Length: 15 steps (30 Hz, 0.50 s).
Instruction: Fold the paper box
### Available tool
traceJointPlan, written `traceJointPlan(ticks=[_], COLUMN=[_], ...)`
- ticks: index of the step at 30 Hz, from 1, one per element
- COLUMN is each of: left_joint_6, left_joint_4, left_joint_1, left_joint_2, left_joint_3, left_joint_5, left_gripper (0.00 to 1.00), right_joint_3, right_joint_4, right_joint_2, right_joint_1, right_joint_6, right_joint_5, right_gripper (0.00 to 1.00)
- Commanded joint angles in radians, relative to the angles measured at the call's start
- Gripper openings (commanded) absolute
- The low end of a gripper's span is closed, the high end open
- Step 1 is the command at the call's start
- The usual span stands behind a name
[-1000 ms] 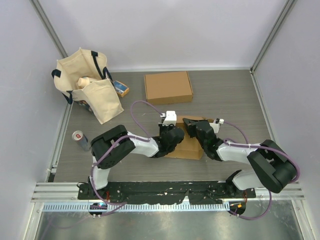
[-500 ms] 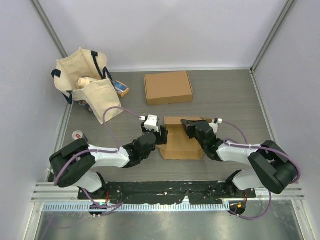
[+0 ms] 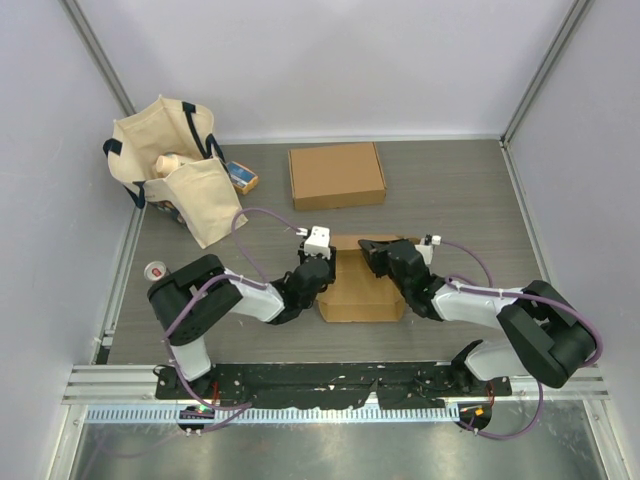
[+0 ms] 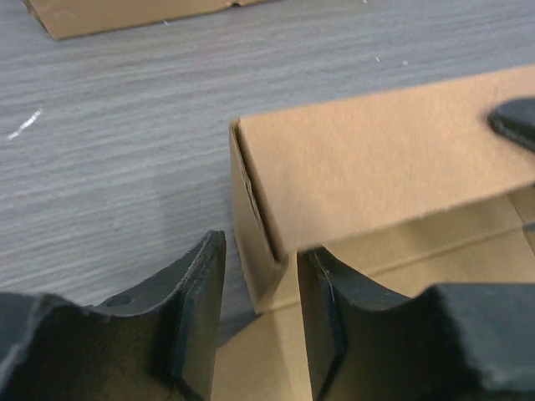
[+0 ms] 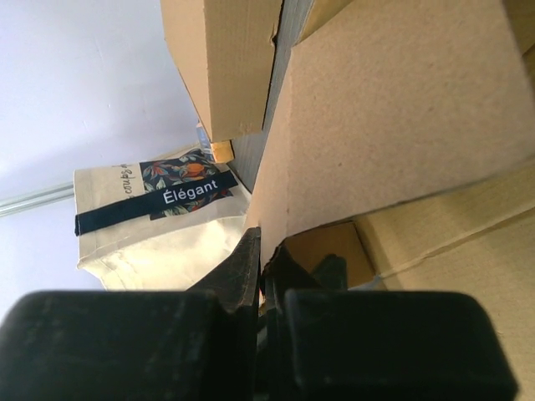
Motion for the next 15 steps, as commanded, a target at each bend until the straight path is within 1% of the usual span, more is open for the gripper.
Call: traceJointPlan(ticks=[1,2,3,4,6,7,8,9,10,11,12,13,14,15], left_joint_6=[0.053,0.058,0.064,0.065,0.075,0.088,0.095,0.095,0.095,0.092,0.088,0.085,0.084,0.082], left_joint_4=[0.084,0.086,0.086,0.087,0.101,0.119,0.126,0.126,0.120,0.112,0.103,0.090,0.084,0.078], left_joint_1=[0.002,0.002,0.002,0.002,0.002,0.002,0.002,0.002,0.002,0.002,0.002,0.000,0.002,0.002], left_joint_2=[0.041,0.056,0.060,0.063,0.055,0.052,0.049,0.037,0.029,0.017,-0.003,-0.014,-0.022,-0.029], left_joint_3=[0.065,0.068,0.068,0.067,0.045,0.036,0.019,0.013,0.001,-0.005,-0.010,-0.018,-0.018,-0.021], left_joint_5=[-0.165,-0.184,-0.227,-0.247,-0.263,-0.264,-0.261,-0.257,-0.252,-0.246,-0.243,-0.241,-0.243,-0.244], left_gripper=[0.41,0.39,0.28,0.22,0.14,0.13,0.12,0.10,0.09,0.09,0.08,0.07,0.06,0.03], right_joint_3=[0.021,0.029,0.032,0.035,0.035,0.033,0.047,0.064,0.088,0.145,0.176,0.208,0.277,0.309], right_joint_4=[-0.081,-0.082,-0.085,-0.088,-0.091,-0.123,-0.156,-0.194,-0.319,-0.401,-0.476,-0.665,-0.756,-0.832], right_joint_2=[0.014,0.017,0.020,0.017,-0.009,-0.032,-0.094,-0.122,-0.158,-0.217,-0.248,-0.276,-0.297,-0.342], right_joint_1=[0.019,0.022,0.027,0.027,0.026,0.019,0.013,0.004,-0.013,-0.017,-0.022,-0.030,-0.045,-0.050], right_joint_6=[-0.023,-0.026,-0.031,-0.057,-0.118,-0.217,-0.303,-0.394,-0.489,-0.692,-0.780,-0.866,-0.988,-1.052], right_joint_5=[0.001,0.000,-0.005,-0.016,-0.029,-0.037,-0.066,-0.109,-0.147,-0.192,-0.216,-0.238,-0.255,-0.293], right_gripper=[0.09,0.10,0.13,0.22,0.36,0.55,0.66,0.71,0.76,0.79,0.80,0.82,0.82,0.82])
